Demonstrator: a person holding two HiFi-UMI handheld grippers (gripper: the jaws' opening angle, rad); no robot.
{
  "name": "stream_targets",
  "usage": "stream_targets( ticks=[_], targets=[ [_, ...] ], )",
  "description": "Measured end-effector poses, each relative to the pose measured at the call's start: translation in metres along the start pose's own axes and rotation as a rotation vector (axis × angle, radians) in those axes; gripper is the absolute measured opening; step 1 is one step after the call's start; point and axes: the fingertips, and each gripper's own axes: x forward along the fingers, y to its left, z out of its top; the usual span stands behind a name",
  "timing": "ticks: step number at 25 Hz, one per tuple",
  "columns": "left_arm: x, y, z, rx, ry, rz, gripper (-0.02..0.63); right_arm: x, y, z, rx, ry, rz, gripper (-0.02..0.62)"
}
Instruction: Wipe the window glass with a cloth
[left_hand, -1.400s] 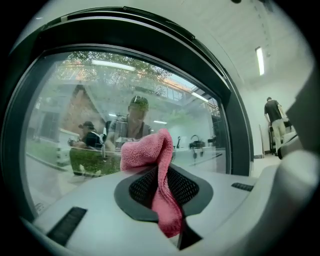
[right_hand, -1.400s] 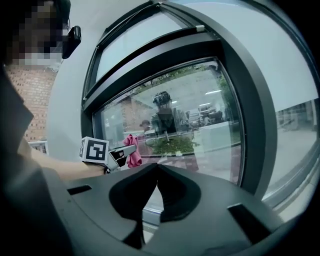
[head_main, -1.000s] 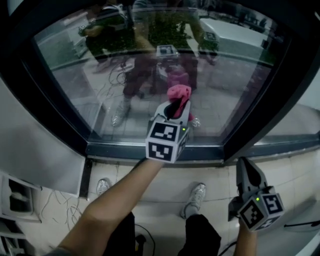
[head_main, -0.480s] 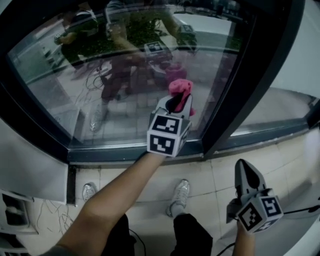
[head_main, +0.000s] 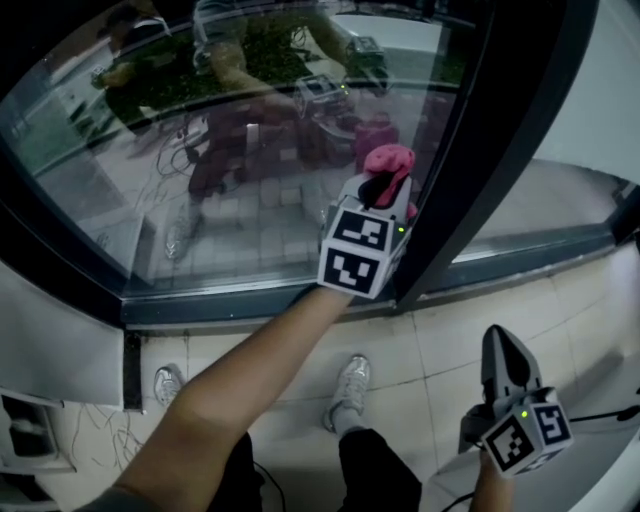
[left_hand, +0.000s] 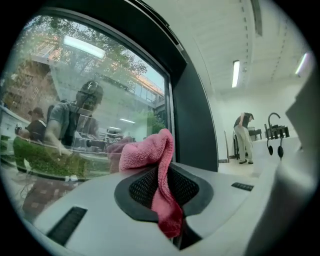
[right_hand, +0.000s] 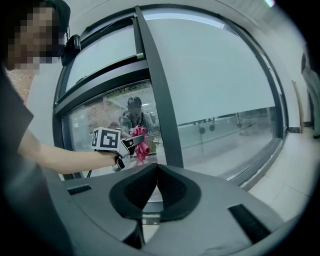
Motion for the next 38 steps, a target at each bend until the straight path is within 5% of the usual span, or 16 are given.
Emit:
stream_targets(
  ticks=[22,38],
  targets=[
    [0.036,-0.043,-0.003,0.015,-0.007,-0.179,0.055,0.035,-0.009,0.010,0.017,-0.009,-0.017,0.008],
    [-0.104,0.045,0.014,-0.002,-0.021,-0.035,0.055,0.061,0.114,0.029,-0.038,-0.033,0.175,0.008]
  ],
)
